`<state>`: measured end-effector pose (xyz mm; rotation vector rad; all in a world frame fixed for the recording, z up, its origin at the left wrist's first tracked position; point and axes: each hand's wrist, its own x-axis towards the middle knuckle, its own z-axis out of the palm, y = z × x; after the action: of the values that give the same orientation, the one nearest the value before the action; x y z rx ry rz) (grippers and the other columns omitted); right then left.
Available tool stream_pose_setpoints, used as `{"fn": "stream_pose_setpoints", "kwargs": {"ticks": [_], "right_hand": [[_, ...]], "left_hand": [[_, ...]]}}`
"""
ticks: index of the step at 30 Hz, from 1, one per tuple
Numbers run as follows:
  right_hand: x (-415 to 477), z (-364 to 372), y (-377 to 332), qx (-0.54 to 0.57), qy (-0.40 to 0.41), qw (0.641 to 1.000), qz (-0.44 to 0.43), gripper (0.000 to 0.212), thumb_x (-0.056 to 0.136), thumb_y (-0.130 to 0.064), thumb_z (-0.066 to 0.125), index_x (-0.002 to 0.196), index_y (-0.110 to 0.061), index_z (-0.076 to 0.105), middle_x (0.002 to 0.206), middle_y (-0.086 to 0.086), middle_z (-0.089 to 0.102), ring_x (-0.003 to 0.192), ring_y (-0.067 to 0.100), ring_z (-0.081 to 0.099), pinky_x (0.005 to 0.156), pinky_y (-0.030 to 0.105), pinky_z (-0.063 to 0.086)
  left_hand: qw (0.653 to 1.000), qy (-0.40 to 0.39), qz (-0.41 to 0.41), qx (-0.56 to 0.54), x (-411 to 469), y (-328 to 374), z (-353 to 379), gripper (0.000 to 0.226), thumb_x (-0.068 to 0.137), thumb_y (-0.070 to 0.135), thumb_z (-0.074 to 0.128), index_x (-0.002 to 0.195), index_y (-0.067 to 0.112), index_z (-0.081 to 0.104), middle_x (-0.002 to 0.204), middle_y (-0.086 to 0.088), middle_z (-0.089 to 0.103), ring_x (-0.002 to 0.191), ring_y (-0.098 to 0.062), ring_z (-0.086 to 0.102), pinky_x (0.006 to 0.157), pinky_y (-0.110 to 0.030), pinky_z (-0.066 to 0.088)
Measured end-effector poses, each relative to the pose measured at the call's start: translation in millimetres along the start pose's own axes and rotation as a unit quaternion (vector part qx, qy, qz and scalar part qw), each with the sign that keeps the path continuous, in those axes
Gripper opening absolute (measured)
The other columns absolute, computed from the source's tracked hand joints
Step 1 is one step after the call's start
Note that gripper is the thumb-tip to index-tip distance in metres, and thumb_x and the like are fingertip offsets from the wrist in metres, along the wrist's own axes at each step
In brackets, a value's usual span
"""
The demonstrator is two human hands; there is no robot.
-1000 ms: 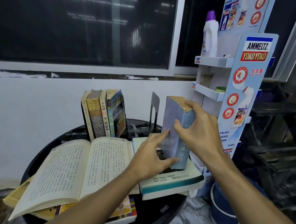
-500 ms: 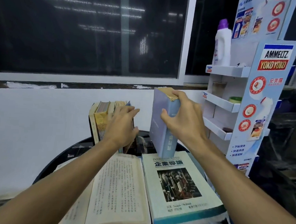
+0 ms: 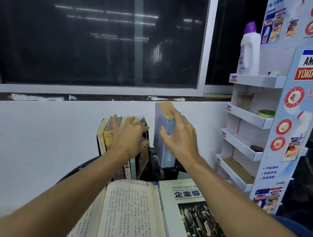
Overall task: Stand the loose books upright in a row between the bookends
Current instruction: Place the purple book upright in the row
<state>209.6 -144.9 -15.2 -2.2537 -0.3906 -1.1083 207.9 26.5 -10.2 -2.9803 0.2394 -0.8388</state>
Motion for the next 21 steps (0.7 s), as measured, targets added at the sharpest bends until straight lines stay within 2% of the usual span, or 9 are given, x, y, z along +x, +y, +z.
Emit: {"fn": "stream_pose_setpoints", "kwargs": {"ticks": [5,8,13,21], "right_hand": [[1.4,22.3,8.2,-0.001,-0.025,1.000,0.014,0.061,0.091,-0.029,0.067,0.146,-0.015,0.046,0.114,0.010,0.067,0.096,0.029,0.064,0.079,0.039,0.054],[-2.0,31.5,13.2,0.013,-0.044,0.999,0.025,0.059,0.092,-0.029,0.066,0.146,-0.015,0.046,0.115,0.011,0.065,0.097,0.030,0.064,0.080,0.040,0.055],[-9.9,45.2,21.6,0.015,-0.067,0.997,0.042,0.059,0.093,-0.030,0.065,0.147,-0.017,0.045,0.117,0.011,0.065,0.098,0.032,0.064,0.080,0.045,0.056],[-18.2,63.0,28.6,0.008,-0.090,0.994,0.068,0.057,0.094,-0.032,0.064,0.146,-0.016,0.045,0.124,0.011,0.064,0.106,0.031,0.063,0.085,0.040,0.051]], "left_hand": [[1.000,0.013,0.007,-0.017,0.9,-5.7,4.4,0.030,0.091,0.044,0.067,0.120,0.037,0.068,0.135,0.016,0.063,0.148,-0.016,0.032,0.117,-0.067,-0.005],[1.000,0.019,0.004,-0.020,2.8,-9.9,5.0,0.033,0.092,0.049,0.067,0.124,0.040,0.066,0.132,0.016,0.065,0.148,-0.014,0.034,0.116,-0.066,-0.010],[1.000,0.026,0.012,-0.013,3.7,-10.0,8.4,0.029,0.092,0.044,0.069,0.120,0.037,0.066,0.130,0.014,0.066,0.146,-0.014,0.037,0.118,-0.066,-0.007],[0.999,0.026,0.005,-0.026,6.8,-8.8,11.7,0.025,0.092,0.039,0.070,0.116,0.035,0.067,0.124,0.010,0.069,0.138,-0.013,0.046,0.121,-0.058,-0.006]]}}
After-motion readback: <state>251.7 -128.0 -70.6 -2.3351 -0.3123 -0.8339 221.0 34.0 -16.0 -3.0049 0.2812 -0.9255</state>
